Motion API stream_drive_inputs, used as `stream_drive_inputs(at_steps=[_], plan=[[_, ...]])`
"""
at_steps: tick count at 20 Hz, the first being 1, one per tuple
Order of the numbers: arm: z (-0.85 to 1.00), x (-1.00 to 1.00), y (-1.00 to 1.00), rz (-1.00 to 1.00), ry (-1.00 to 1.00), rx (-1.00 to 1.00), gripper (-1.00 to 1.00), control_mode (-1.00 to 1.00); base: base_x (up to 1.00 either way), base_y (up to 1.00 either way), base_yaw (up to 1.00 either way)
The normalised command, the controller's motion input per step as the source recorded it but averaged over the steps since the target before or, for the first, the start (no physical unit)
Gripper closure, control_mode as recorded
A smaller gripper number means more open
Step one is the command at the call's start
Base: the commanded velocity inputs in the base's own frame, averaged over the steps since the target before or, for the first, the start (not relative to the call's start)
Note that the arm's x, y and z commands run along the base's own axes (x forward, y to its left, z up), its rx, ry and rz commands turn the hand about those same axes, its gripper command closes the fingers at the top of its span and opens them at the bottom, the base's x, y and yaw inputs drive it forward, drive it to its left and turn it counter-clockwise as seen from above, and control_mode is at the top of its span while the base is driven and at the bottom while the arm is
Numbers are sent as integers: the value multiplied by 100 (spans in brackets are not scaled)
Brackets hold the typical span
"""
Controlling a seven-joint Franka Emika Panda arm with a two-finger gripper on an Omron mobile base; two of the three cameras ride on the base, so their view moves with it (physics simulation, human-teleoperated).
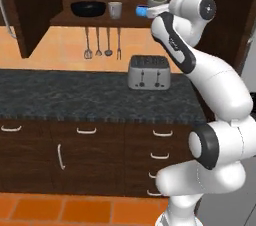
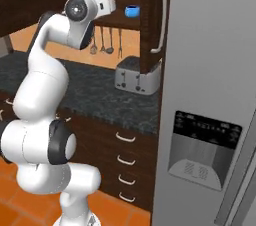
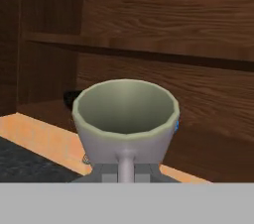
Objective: Gather all objects into one cabinet and sort the glasses and bowls to opposite sides.
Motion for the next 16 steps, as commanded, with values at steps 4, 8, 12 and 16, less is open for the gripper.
stream_drive_inputs(at_steps=[4,8,12,16], plan=[[0,0,0,0,0,0,100,100,87,50,-37],[0,0,0,0,0,0,100,100,39,21,-41],[0,0,0,0,0,0,100,100,12,18,-13],[0,0,0,0,0,0,100,100,0,0,0]])
